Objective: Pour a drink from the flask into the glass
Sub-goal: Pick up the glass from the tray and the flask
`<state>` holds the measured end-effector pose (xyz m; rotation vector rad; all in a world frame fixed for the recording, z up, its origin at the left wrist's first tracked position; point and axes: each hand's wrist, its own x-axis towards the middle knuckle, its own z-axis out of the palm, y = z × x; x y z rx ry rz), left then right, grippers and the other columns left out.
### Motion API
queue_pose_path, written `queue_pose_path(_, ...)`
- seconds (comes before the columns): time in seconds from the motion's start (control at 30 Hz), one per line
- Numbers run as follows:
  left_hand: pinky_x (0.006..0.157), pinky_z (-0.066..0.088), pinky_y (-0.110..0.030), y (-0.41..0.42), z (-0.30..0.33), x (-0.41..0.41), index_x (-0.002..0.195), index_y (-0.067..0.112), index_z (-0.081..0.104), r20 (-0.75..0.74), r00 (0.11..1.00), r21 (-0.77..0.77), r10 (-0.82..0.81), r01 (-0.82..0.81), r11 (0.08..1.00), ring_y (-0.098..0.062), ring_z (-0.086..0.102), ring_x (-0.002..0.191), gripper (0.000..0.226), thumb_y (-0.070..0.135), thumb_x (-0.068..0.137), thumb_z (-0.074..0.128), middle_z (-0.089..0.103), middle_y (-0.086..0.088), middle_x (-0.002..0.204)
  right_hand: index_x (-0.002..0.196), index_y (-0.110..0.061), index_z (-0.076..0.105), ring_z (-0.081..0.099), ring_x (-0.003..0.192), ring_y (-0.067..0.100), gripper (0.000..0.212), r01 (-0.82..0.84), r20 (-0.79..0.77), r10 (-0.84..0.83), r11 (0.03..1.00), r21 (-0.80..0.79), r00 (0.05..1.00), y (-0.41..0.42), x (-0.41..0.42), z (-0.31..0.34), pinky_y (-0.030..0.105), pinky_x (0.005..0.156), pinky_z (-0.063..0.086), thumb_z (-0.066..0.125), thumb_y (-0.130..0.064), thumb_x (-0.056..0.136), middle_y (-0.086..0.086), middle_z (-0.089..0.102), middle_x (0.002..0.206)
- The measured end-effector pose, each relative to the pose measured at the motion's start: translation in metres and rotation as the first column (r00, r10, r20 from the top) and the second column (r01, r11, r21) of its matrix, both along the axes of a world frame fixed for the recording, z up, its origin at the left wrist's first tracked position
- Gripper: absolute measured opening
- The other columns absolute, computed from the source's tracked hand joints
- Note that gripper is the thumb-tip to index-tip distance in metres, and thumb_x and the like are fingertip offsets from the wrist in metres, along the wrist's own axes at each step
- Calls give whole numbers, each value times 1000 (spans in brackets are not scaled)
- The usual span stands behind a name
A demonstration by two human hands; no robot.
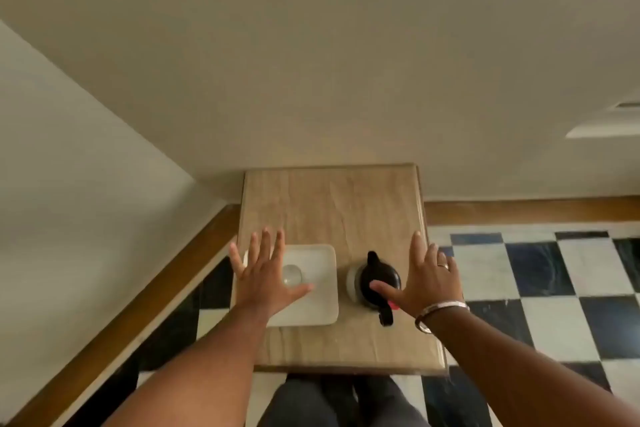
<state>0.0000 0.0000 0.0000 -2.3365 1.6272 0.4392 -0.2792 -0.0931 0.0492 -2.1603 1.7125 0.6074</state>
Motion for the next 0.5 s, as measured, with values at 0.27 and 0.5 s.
queue_pose_path(0.27,115,-9,-59,52,-111,25,155,18,-14,-164,978,175,132,-103,979,-29,-4,150,139,88,62,61,2,-7,166,91,-18,65,65,79,22,101,564,278,-794,587,581,540,38,3,-93,44,81,53,33,-102,45,6,72,82)
queue_pose_path(0.5,118,19,-55,35,-185,38,154,25,11,-525,797,100,299,-291,952,-30,21,147,124,60,63,86,29,-6,159,93,-23,61,71,78,25,84,701,334,-937,304,646,99,48,24,-120,39,74,54,59,-90,43,6,76,70)
